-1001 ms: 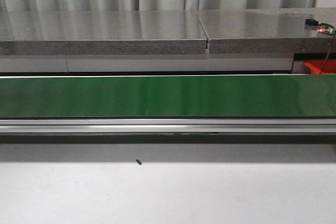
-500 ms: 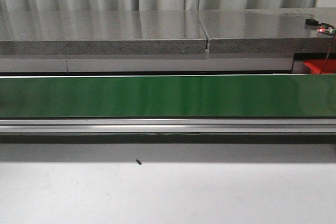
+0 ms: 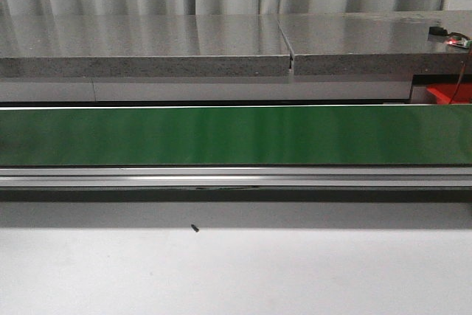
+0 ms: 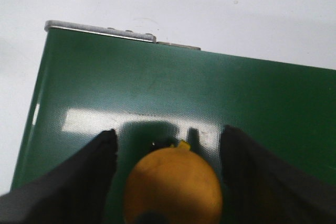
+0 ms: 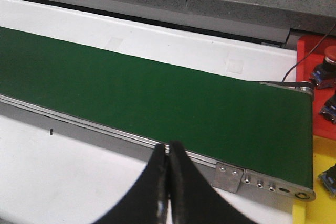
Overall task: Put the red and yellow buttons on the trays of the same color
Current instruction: 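Carry the yellow button onto the green belt and open the left gripper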
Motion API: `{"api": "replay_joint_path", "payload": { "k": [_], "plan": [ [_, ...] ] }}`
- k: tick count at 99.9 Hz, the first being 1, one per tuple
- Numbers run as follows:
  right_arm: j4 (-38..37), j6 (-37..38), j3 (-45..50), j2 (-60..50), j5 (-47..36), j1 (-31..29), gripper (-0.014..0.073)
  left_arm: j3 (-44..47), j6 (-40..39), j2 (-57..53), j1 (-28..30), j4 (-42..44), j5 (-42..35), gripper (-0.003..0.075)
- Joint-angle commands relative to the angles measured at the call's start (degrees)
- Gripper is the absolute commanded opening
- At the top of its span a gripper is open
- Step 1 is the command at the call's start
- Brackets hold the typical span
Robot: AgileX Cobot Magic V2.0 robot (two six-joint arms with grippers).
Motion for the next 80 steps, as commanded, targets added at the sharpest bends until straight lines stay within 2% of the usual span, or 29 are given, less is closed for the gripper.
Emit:
{"api": "replay_joint_path", "payload": {
  "k": [1,9,43,57,80],
  "plan": [
    [0.94,-0.22,-1.33,0.19,-3.71,-0.19,-0.0068,-1.32,0.00,-3.37,-0.41,-0.49,-3.25,0.0593],
    [0.94,-0.22,-1.33,0.19,-3.71,-0.19,-0.0068,-1.32,0.00,-4.17,-0.41,-0.73,-3.63,0.0643],
    [0.94,-0.22,-1.33,0.19,-3.71,-0.19,-0.0068,-3.86,0.00,-8.69,1.64,-0.05,-7.30,0.0640],
    [0.94,-0.22,-1.33,0.19,-3.71,-0.19,-0.0068,-6.96,0.00,-8.69,5.87,0.17,-7.40,0.0640],
    [0.94,-0.22,-1.33,0.19,-3.71,-0.19,-0.0068,-11.71,0.00,-8.22,17.01,0.50,-8.38,0.0640]
  ]
}}
